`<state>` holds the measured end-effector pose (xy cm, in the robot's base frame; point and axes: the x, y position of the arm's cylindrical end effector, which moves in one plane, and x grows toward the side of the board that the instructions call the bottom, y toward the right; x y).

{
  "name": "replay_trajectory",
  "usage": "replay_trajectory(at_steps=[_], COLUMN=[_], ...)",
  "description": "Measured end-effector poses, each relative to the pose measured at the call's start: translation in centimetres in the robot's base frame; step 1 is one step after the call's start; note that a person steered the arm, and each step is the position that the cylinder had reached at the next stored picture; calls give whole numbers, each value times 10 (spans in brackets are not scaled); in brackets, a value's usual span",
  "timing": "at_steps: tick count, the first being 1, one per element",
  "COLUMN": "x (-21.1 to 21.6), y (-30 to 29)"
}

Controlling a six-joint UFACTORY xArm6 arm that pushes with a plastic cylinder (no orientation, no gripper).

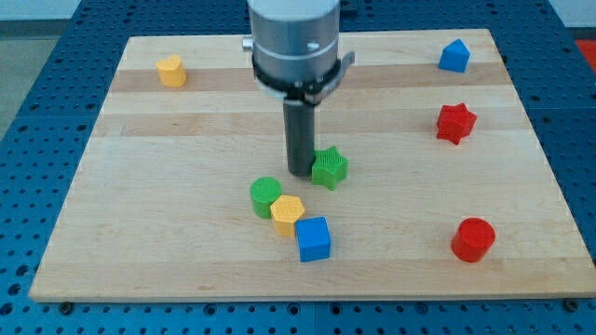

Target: Move the green star to the right of the green circle

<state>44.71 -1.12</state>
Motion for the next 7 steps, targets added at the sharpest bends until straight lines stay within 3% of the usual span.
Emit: replay_trajectory(at_steps=[1, 2, 5, 7], x=[-50, -24, -16, 33], y=[26, 80, 64, 40])
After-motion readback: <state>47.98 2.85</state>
